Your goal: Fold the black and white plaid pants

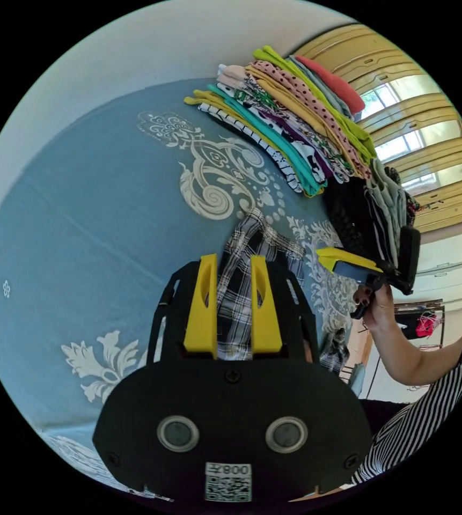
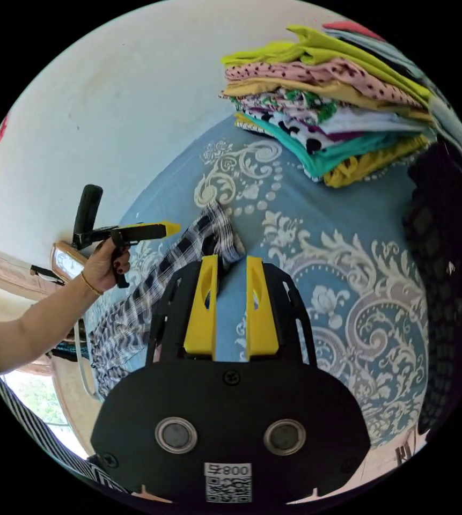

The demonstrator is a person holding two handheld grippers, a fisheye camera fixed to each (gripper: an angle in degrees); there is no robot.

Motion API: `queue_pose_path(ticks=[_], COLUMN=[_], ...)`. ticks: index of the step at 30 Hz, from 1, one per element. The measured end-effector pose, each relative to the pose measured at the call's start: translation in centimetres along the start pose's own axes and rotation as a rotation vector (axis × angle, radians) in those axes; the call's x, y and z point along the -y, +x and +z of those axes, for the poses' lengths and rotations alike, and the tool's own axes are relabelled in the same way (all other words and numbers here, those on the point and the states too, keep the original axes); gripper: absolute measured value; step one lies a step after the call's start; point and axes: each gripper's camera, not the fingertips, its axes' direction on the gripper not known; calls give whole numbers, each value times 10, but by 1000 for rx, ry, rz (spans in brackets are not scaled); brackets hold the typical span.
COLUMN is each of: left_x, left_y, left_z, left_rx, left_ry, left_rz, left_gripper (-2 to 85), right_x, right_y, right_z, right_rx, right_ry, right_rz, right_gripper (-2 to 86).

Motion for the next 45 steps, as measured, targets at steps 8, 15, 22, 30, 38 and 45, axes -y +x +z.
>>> queue_pose_path(ticks=[8, 15, 22, 30, 38, 45], left_x=[27, 57, 49, -28, -105, -112], left_y=[5, 11, 0, -25, -55, -54], left_z=[13, -27, 24, 28, 42, 20], left_rx=[25, -28, -39, 76, 239, 283], left_ry=[-13, 190, -1, -65, -175, 19], left_rz=[27, 92, 97, -12, -183, -169], left_gripper=[9, 3, 21, 52, 48, 19], right_x=[21, 54, 30, 32, 73, 79], right_y=[-36, -42, -12, -39, -87, -93], right_z=[20, -33, -2, -11, 51, 8], right_rx=[-71, -96, -151, 34, -125, -118], right_ry=[-156, -37, -219, -113, -247, -104], right_rz=[-171, -220, -120, -217, -348, -328], right_gripper=[34, 11, 6, 59, 77, 61])
